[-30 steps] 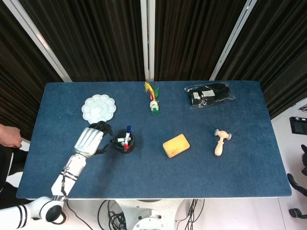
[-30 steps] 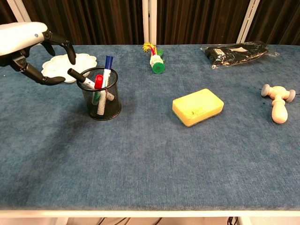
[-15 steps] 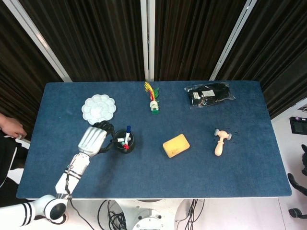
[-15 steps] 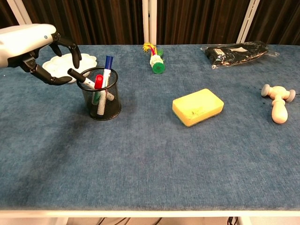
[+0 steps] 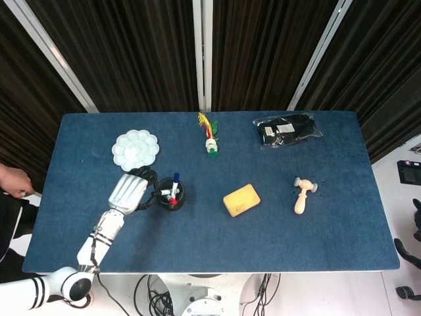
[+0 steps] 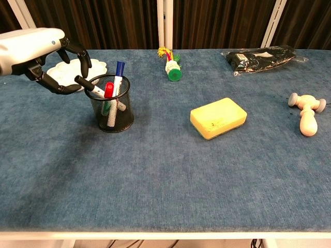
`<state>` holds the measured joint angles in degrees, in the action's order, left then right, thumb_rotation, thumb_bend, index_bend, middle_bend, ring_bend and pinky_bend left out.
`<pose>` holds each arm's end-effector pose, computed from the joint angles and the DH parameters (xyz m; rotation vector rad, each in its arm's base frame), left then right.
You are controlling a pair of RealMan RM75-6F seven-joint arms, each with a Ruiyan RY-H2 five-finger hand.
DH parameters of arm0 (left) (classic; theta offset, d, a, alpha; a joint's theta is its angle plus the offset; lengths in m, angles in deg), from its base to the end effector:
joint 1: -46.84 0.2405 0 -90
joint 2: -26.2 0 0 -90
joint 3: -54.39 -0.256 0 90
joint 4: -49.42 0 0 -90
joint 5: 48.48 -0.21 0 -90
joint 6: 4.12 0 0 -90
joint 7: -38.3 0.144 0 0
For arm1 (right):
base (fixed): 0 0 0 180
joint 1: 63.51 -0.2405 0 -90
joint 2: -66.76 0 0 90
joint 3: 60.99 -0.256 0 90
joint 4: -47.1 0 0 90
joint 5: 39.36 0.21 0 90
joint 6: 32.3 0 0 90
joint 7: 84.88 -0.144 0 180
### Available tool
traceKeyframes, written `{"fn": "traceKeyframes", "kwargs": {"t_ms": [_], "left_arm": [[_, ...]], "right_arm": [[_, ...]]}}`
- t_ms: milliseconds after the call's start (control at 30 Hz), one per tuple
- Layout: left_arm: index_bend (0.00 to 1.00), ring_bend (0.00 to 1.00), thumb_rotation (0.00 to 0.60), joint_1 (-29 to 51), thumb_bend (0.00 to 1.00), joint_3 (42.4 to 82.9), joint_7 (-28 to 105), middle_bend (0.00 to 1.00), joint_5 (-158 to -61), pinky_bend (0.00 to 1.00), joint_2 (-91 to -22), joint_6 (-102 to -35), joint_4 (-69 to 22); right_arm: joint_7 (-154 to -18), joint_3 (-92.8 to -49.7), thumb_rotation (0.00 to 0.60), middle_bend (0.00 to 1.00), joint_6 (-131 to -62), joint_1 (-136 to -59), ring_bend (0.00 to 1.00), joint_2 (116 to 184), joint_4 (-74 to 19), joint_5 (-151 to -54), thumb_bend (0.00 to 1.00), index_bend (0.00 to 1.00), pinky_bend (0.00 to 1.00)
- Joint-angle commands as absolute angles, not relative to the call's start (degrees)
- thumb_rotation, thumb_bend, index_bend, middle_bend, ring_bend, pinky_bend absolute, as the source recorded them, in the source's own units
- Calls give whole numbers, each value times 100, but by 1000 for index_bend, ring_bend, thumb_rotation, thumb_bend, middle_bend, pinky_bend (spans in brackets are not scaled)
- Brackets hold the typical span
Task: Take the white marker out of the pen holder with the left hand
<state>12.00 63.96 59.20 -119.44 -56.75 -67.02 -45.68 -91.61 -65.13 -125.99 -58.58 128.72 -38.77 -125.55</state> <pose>-0.1534 0.3087 0.0217 -1.8023 -0.8995 -1.0233 -0.3481 -0.1280 0.2056 1.2169 -0.8325 0.8637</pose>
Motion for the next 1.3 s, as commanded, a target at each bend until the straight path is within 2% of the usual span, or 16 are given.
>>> {"fn": "traceKeyframes", "kwargs": {"t_ms": [33, 867, 1300], "left_arm": [[498, 177, 600, 1191, 335, 6395, 5919, 283, -11940, 292, -5671, -6707, -4575], [607, 177, 600, 1088, 381, 6371, 5911, 298, -11819, 292, -5634, -6693, -4621], [671, 177, 600, 1246, 384, 6403, 5771, 339, -12020, 303, -5349, -7075, -5026]], "right_arm": [[-9162, -6515, 600, 0, -12592, -5860, 0, 12872, -3878, -12548, 187, 0, 0], [-9203, -6517, 600, 0, -12577, -5850, 0, 12888, -3811, -12520, 186, 0, 0], [-9173, -6507, 600, 0, -12560, -5833, 0, 12847, -3908, -12493, 187, 0, 0]]}}
